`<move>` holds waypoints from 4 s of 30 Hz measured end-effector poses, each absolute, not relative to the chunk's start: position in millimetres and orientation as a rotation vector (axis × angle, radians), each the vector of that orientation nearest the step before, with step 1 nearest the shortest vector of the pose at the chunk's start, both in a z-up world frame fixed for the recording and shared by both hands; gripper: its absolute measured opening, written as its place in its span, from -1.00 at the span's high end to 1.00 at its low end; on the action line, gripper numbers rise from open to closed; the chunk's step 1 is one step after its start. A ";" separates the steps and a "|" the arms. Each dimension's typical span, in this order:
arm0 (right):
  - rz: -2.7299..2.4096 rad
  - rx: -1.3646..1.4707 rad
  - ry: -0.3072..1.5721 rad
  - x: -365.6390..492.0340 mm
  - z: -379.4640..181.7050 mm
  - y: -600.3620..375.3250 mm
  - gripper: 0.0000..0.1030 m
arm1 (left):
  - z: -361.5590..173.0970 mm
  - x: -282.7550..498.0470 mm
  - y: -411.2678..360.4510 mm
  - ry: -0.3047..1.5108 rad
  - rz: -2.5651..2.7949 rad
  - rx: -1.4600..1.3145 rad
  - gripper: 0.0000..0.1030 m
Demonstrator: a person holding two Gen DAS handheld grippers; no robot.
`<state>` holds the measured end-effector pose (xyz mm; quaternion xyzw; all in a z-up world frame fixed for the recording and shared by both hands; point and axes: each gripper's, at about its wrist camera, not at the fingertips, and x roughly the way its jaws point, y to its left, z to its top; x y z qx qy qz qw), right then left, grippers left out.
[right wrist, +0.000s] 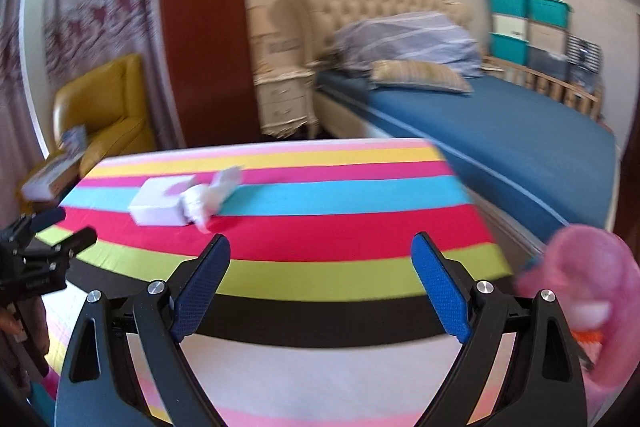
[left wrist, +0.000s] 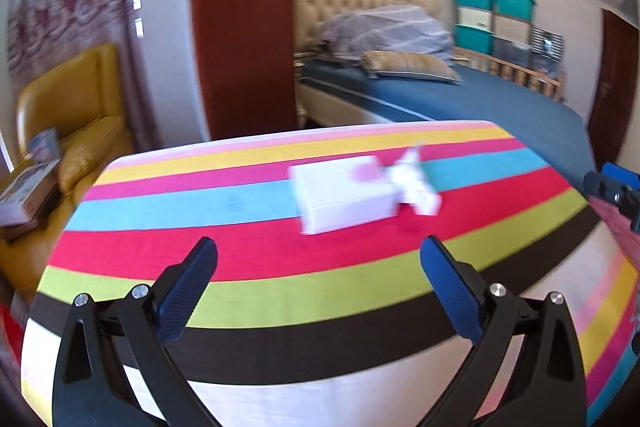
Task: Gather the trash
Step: 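Move both open tools back over the tissue box and tissue, then grasp the crumpled white tissue with the right tool, then grasp the white tissue box with the left tool and lift it, then carry the tissue box and tissue in both tools over the pink bin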
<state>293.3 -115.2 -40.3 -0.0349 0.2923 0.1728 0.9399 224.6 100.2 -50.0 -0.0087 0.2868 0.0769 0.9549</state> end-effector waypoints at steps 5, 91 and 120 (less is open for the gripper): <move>0.419 -0.113 0.653 318.8 -53.6 -58.1 -0.51 | -54.3 223.5 134.2 0.593 0.244 -0.042 -0.91; 0.487 -0.022 0.764 307.1 -87.7 -75.1 0.32 | -79.4 314.5 96.2 0.770 0.050 -0.134 -0.75; 0.401 0.006 0.711 221.1 -80.4 -134.2 0.32 | -70.2 185.8 16.9 0.644 -0.053 -0.041 -0.76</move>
